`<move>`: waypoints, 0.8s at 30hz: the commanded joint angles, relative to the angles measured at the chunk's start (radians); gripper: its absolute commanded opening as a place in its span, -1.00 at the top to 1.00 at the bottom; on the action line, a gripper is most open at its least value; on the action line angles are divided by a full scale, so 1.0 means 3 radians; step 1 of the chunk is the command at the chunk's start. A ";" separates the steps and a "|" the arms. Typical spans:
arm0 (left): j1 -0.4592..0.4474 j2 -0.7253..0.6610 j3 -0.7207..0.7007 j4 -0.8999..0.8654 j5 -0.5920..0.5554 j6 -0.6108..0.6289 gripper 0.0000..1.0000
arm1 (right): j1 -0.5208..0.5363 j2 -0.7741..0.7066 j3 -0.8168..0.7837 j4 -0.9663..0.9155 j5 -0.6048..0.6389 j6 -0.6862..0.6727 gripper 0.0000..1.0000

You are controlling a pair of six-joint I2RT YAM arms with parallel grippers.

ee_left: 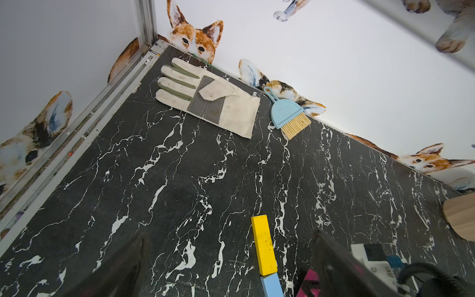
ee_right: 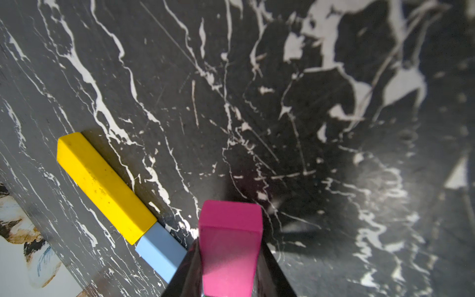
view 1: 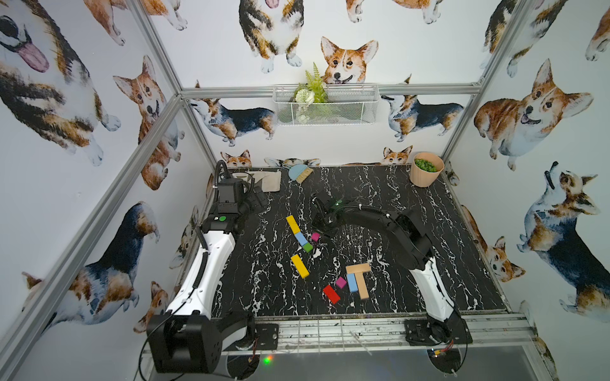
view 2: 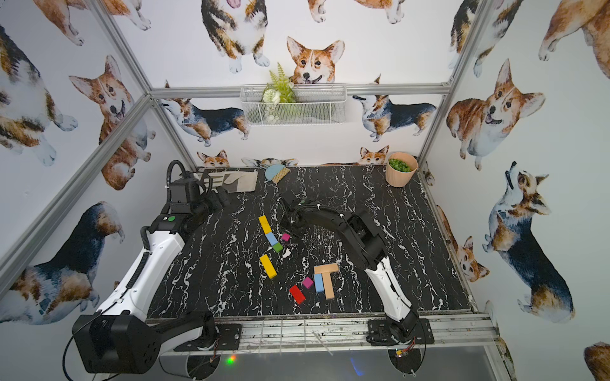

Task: Assemble the letter v with building blocks
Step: Place the building block at the center of the board.

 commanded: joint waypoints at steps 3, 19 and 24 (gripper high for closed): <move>0.0003 -0.0001 0.0000 0.0083 -0.0010 0.0021 -1.00 | 0.0001 0.0015 0.0009 0.0003 0.0051 0.0238 0.15; 0.0006 0.0123 0.0242 -0.0031 0.0523 0.0255 -1.00 | 0.0000 -0.0524 -0.0088 0.0143 0.0476 -0.0407 -0.37; -0.0029 0.0448 0.0715 -0.0487 0.0974 0.0475 -1.00 | -0.0120 -0.0783 -0.0210 0.0117 0.0594 -0.0783 -0.57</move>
